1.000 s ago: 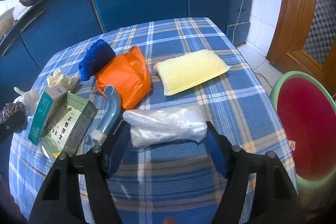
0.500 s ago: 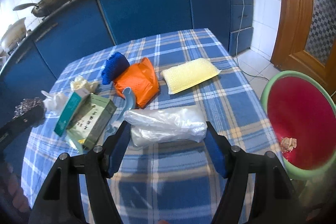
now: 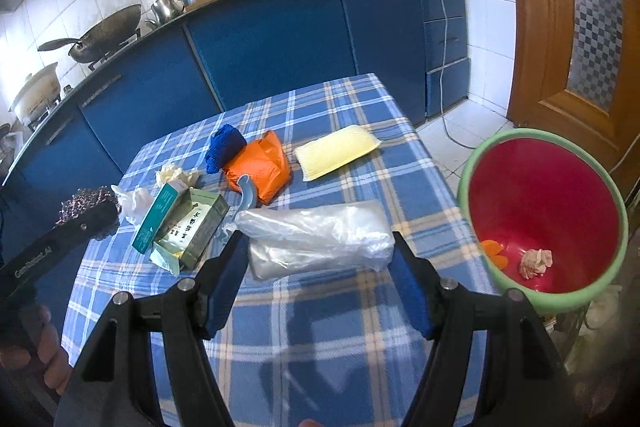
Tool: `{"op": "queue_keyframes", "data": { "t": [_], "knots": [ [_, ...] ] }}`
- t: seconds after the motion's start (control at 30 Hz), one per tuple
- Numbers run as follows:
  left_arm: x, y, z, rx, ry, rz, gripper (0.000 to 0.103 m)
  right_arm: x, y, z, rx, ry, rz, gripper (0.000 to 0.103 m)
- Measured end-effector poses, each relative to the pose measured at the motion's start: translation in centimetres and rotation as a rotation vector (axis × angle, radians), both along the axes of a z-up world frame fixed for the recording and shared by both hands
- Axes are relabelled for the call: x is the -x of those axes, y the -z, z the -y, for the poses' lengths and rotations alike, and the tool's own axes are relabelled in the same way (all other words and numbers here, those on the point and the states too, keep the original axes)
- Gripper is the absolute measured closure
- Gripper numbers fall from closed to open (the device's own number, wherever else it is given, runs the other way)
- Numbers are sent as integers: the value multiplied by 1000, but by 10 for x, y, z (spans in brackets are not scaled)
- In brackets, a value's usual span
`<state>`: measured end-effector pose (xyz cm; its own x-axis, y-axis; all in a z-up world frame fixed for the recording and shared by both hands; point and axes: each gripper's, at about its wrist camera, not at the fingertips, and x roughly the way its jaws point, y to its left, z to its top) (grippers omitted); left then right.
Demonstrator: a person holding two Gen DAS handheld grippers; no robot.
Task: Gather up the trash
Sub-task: 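Carry the scrubber and plastic bag over the red bucket with both grippers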
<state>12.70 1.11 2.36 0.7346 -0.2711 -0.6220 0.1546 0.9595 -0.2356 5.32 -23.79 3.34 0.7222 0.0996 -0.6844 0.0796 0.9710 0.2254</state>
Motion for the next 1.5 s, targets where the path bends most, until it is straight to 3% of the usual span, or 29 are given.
{"op": "queue_keyframes", "data": {
  "t": [0.9,1.5],
  "knots": [
    [10,-13,101,10,236,-7,63,48,-22,72,-13,151,49,31],
    [0,-7,183,-25,389,-21,63,56,-14,120,-33,249,40,31]
  ]
}}
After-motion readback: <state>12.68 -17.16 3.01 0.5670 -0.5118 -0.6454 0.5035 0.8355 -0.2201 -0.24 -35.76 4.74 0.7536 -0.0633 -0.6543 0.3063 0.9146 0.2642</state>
